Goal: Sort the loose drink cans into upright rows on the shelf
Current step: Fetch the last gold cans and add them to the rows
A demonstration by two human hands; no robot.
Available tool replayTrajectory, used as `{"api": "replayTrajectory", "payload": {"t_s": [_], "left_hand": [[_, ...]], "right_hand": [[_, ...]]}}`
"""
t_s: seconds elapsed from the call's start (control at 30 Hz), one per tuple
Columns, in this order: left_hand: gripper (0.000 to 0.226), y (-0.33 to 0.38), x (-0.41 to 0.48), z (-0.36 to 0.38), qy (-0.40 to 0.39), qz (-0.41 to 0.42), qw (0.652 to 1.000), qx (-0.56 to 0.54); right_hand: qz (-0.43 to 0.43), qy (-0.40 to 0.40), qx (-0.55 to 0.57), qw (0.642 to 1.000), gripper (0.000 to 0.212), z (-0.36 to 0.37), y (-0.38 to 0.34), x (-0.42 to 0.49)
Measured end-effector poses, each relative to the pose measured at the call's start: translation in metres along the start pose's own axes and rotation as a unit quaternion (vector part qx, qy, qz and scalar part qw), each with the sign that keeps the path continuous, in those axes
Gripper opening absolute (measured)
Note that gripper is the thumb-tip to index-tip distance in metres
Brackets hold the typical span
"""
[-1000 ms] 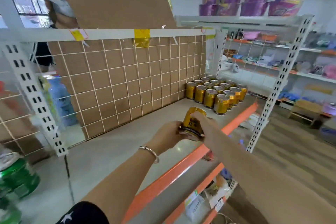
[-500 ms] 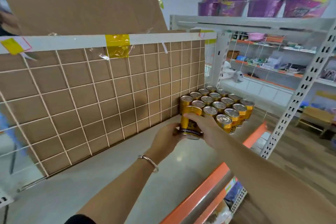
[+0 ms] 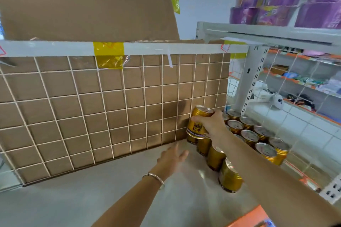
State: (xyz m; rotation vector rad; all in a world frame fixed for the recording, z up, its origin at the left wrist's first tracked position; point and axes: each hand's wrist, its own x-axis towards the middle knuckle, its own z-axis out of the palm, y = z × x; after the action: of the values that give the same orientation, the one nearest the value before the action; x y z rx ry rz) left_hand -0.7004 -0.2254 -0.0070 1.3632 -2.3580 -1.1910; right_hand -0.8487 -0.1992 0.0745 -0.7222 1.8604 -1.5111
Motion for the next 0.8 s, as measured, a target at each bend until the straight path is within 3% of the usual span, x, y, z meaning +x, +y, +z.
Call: {"api": "replayTrajectory", "payload": {"t_s": [0.03,0.07,0.17,0.27,0.4,0.5,0.63,0.8], "left_hand": [[0.065,-0.009,-0.001,0.011,-0.004,-0.024,0.994,0.106],[0.064,-0.02,-0.001,0.025,0.047,-0.019,0.981,0.185],[0.071,-0.031,-0.008,0.046,0.082,-0.012,0.963,0.258],[0.083,-0.036,-0.008,0.051,0.083,-0.009,0.962,0.261],[0.061,-0.037,-0.004,0.051,0.123,-0.016,0.958,0.259],[0.057,-0.037,-0.003,0.053,0.139,-0.019,0.958,0.251],[0.056,-0.041,-0.002,0.055,0.169,-0.014,0.956,0.237],[0.077,-0.046,0.003,0.059,0.182,-0.011,0.954,0.238]], "right_hand": [[-0.012,-0.004,0.002,1.0,0.091,-0.001,0.0,0.01],[-0.024,-0.006,0.002,1.0,0.091,-0.002,-0.001,0.019],[-0.07,-0.025,-0.034,0.997,0.085,-0.002,0.002,0.045],[-0.115,-0.078,-0.131,0.982,0.078,-0.001,0.005,0.06],[-0.142,-0.128,-0.183,0.964,0.079,0.0,-0.001,0.075],[-0.131,-0.167,-0.197,0.957,0.083,-0.012,-0.002,0.084],[-0.144,-0.158,-0.21,0.954,0.089,-0.024,0.007,0.088],[-0.156,-0.149,-0.206,0.955,0.082,-0.017,0.01,0.087]]}}
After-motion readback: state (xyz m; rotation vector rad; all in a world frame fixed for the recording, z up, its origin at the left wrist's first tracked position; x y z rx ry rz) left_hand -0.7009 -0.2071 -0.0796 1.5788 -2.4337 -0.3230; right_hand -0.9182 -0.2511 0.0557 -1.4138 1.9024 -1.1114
